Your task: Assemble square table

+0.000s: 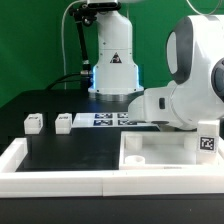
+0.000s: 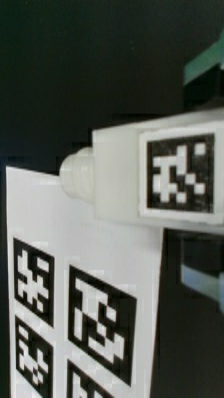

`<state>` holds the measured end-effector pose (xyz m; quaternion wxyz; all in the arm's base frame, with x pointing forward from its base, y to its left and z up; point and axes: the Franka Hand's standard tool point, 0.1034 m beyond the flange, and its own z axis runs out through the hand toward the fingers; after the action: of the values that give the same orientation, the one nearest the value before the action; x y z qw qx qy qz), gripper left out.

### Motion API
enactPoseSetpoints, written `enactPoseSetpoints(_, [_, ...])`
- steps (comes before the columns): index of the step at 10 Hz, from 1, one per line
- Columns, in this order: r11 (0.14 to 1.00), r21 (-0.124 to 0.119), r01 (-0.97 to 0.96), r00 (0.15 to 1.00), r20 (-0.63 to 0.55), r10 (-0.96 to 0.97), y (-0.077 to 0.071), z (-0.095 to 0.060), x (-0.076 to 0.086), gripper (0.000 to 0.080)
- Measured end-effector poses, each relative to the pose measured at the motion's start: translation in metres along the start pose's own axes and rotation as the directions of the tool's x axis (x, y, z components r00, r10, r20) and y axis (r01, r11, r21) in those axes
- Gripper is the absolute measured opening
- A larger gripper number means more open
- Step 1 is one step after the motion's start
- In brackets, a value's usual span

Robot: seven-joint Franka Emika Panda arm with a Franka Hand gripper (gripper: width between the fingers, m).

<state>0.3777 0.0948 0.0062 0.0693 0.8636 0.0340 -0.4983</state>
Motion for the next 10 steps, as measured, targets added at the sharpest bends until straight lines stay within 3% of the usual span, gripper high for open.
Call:
enactPoseSetpoints(5, [1.0,0.004,0.006,1.0,0.007,-0.006,0.007,-0.004,-0.005,0.0292])
enactPoseSetpoints(10, [1.0,0.023,-0.019,1.0,0.017,0.018,0.024,-0.04,-0.046,0.0294])
